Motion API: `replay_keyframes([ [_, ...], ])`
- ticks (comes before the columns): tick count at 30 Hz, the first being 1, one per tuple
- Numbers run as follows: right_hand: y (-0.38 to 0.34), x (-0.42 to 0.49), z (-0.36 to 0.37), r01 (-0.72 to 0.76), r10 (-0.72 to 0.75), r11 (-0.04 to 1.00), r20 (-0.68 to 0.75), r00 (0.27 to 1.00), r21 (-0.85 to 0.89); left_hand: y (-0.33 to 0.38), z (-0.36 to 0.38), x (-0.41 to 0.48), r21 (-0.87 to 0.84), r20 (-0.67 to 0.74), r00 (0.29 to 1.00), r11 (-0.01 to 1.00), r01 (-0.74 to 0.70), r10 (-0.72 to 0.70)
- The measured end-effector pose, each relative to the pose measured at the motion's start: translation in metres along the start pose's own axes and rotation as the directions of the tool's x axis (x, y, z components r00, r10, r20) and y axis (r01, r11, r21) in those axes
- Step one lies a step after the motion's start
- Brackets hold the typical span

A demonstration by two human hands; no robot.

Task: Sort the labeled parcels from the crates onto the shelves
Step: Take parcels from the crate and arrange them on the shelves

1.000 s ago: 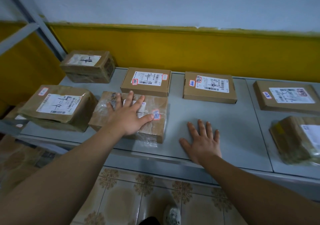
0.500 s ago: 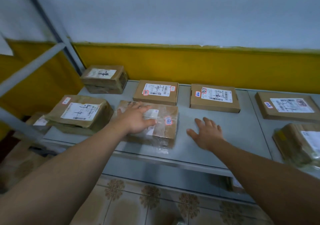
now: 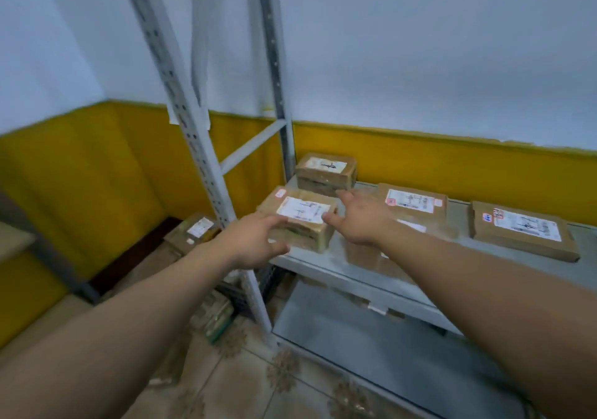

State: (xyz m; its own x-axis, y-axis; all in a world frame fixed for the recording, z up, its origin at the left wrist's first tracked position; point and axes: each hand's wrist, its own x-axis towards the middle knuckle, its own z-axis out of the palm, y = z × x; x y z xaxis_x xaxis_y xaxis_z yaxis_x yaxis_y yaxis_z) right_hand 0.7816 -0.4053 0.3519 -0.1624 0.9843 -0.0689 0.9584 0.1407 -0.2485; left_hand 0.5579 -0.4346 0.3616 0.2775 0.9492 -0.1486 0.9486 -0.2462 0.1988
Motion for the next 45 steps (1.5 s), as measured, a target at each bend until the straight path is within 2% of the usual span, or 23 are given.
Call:
replay_keyframes([
  [6, -0.151, 0.005, 0.046, 0.195, -0.195, 0.981, 0.077, 0.978, 0.002, -0.129, 0.003, -0.099, -0.054, 0.038, 0.982, 0.981, 0.185, -0.183],
  [10, -0.237, 0.013, 0.072, 0.332, -0.329, 0.943, 0.132, 0.935, -0.003, -0.196, 0.007, -0.144, -0.120, 0.056, 0.949, 0.941, 0.315, -0.310],
  [14, -0.295, 0.045, 0.094, 0.430, -0.424, 0.903, 0.190, 0.886, 0.011, -0.259, 0.020, -0.155, -0.115, 0.117, 0.910, 0.904, 0.411, -0.399],
  [20, -0.342, 0.127, 0.130, 0.446, -0.424, 0.894, 0.240, 0.873, -0.041, -0.327, 0.034, -0.121, -0.106, 0.161, 0.904, 0.904, 0.415, -0.396],
  [28, -0.380, 0.254, 0.170, 0.330, -0.313, 0.944, 0.316, 0.896, 0.000, -0.423, 0.029, -0.056, -0.180, 0.205, 0.856, 0.841, 0.510, -0.475],
  [35, -0.402, 0.328, 0.203, 0.182, -0.165, 0.983, 0.348, 0.923, -0.017, -0.517, 0.022, -0.011, -0.184, 0.281, 0.843, 0.837, 0.516, -0.459],
  [40, -0.420, 0.363, 0.230, 0.006, 0.004, 1.000, 0.366, 0.931, -0.026, -0.603, 0.035, 0.038, -0.212, 0.340, 0.877, 0.881, 0.423, -0.339],
  [45, -0.452, 0.372, 0.273, -0.142, 0.137, 0.990, 0.442, 0.886, -0.022, -0.681, 0.056, 0.073, -0.249, 0.489, 0.837, 0.881, 0.402, -0.244],
])
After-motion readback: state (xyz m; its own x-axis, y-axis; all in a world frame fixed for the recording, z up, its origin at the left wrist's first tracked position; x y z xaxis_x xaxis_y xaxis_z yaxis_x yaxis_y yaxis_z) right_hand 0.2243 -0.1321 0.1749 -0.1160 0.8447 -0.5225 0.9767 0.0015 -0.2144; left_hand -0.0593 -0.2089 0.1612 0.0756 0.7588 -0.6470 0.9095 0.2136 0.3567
